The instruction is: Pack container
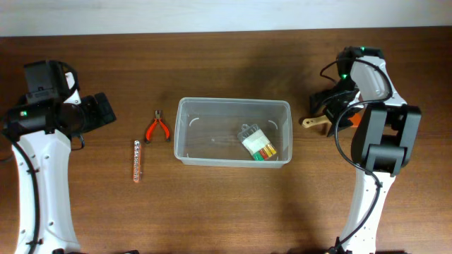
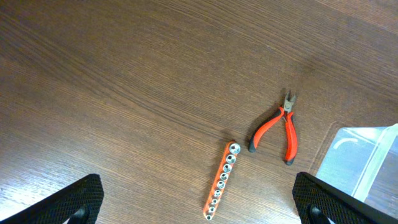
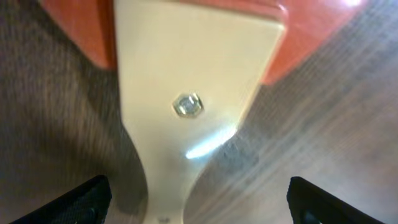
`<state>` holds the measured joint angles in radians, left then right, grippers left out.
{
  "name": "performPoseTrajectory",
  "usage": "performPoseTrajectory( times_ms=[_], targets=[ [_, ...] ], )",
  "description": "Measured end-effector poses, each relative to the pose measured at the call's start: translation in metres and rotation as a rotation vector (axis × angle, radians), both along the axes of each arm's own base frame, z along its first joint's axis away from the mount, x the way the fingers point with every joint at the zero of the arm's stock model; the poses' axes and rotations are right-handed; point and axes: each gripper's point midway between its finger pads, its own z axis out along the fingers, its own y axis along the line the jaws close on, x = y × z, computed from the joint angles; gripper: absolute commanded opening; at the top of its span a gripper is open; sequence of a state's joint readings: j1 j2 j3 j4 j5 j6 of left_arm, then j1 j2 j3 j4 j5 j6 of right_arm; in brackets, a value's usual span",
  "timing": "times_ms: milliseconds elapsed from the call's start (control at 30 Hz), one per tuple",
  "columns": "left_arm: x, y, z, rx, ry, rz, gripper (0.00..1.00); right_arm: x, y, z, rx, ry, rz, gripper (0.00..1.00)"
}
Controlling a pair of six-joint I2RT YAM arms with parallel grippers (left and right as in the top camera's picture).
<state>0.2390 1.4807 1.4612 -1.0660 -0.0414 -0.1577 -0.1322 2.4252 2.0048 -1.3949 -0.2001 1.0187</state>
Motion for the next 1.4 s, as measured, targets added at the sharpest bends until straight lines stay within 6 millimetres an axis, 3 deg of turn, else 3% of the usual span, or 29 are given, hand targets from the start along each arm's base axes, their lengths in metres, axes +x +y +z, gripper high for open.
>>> performPoseTrajectory(
  times_ms=[300,600,833,1000,1100,1400],
  targets=[
    [0.0,-0.001,0.0,-0.008,-0.001,-0.004,0.99,0.02,-0.002,-0.005,-0.003,-0.09,0.022,0.91],
    [0.0,-0.001,0.0,-0.008,-0.001,-0.004,0.99,0.023,-0.003,-0.005,-0.007,-0.104,0.037,0.87],
    [0.0,-0.001,0.0,-0.008,-0.002,-0.004,0.99,0.023,-0.002,-0.006,-0.009,-0.119,0.1,0.73],
    [0.0,-0.001,0.0,-0.008,-0.002,-0.004,0.99,0.023,0.002,-0.006,-0.013,-0.121,0.133,0.69],
    [0.0,-0.001,0.0,-0.008,-0.002,-0.004,0.99,0.024,0.007,-0.006,-0.014,-0.123,0.156,0.57],
    [0.0,-0.001,0.0,-0.007,-0.002,-0.004,0.99,0.024,0.014,-0.006,-0.014,-0.123,0.18,0.49]
  ],
)
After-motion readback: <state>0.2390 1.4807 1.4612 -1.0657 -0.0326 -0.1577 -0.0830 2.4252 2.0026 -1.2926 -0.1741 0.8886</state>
